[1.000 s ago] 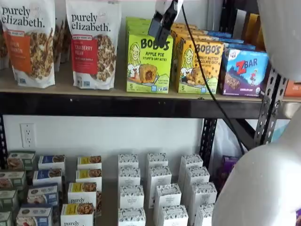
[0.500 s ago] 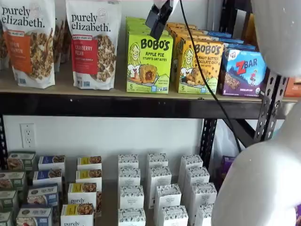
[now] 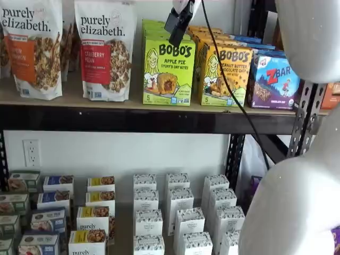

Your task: Pick the green box on the top shelf, the fourth from the left

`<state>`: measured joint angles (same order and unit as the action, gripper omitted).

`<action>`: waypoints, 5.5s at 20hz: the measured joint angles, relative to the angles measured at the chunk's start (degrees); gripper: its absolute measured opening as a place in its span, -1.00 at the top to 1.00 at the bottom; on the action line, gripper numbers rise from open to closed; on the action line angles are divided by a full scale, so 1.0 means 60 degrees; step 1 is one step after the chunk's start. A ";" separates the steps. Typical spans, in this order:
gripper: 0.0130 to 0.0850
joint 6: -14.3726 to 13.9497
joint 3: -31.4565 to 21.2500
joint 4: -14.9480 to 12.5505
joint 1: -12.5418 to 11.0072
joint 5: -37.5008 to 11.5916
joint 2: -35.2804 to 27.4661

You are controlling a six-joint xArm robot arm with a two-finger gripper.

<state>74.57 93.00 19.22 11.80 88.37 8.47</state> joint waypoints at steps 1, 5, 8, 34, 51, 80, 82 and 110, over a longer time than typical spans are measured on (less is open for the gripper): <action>-1.00 0.0023 -0.0001 -0.0066 -0.0004 -0.0013 -0.0034; -1.00 0.0117 -0.0118 -0.0259 -0.0022 -0.0128 -0.0095; -1.00 0.0180 -0.0257 -0.0344 -0.0032 -0.0279 -0.0107; -1.00 -0.0072 -0.0047 -0.1527 0.0424 0.0212 -0.0605; -0.44 -0.0125 -0.0159 -0.1402 0.0481 0.0259 -0.0573; 0.44 -0.0174 -0.0267 -0.1342 0.0523 0.0125 -0.0449; 0.44 -0.0172 -0.0287 -0.1335 0.0523 0.0126 -0.0443; 0.56 -0.0285 -0.0332 -0.1093 0.0500 0.0799 0.0163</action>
<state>72.86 91.01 12.67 14.80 93.17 9.45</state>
